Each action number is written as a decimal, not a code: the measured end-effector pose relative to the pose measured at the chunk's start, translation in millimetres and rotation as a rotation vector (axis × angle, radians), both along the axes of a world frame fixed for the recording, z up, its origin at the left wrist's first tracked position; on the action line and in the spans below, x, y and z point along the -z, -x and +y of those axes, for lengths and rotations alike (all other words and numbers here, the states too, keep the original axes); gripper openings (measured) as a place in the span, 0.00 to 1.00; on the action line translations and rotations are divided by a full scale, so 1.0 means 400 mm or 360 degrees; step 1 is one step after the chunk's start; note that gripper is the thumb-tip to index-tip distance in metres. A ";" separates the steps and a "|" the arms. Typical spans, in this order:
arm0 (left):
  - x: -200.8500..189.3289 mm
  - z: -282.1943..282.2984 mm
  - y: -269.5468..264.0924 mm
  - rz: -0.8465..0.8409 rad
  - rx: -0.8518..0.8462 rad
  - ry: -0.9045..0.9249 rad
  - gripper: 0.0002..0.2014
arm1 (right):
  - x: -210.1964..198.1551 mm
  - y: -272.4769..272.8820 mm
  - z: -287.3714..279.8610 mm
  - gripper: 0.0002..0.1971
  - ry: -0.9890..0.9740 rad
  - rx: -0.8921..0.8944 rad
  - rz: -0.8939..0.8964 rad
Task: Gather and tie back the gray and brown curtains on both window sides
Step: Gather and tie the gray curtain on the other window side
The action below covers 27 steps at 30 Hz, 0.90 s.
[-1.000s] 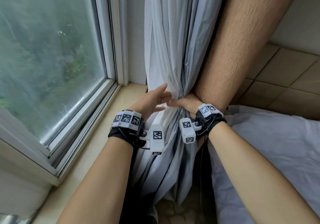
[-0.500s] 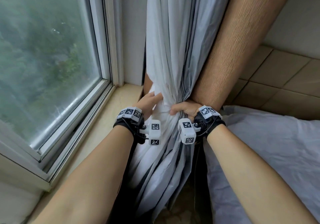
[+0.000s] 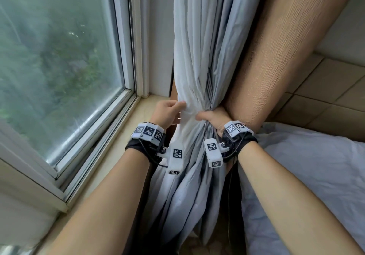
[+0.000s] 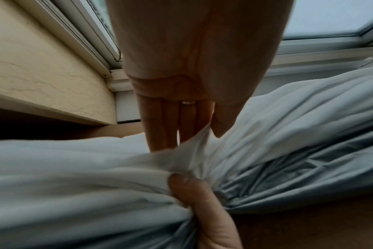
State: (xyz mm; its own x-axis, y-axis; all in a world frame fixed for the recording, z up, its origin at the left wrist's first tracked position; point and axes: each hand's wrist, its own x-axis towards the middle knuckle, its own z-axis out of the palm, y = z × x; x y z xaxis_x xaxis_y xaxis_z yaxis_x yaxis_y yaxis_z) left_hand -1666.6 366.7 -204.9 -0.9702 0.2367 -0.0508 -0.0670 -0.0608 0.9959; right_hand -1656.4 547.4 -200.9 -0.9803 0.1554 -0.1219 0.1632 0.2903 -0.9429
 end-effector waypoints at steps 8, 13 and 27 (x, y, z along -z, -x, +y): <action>-0.057 0.007 -0.030 -0.0181 0.0444 0.0094 0.24 | -0.007 -0.020 -0.001 0.33 0.0140 -0.0280 -0.0137; -0.034 0.000 -0.010 -0.0166 0.0150 0.0109 0.17 | -0.013 -0.021 -0.001 0.27 0.0013 0.0006 -0.0153; 0.002 0.028 0.036 -0.0168 0.0103 0.0039 0.17 | -0.020 -0.047 0.036 0.21 0.0064 0.0069 -0.0230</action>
State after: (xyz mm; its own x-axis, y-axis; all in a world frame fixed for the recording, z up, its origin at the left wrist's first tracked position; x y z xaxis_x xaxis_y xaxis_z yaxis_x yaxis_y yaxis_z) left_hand -1680.9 378.0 -205.5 -0.9418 0.2962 -0.1588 -0.1749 -0.0284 0.9842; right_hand -1637.7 561.8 -192.9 -0.9446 0.1894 -0.2681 0.3096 0.2424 -0.9195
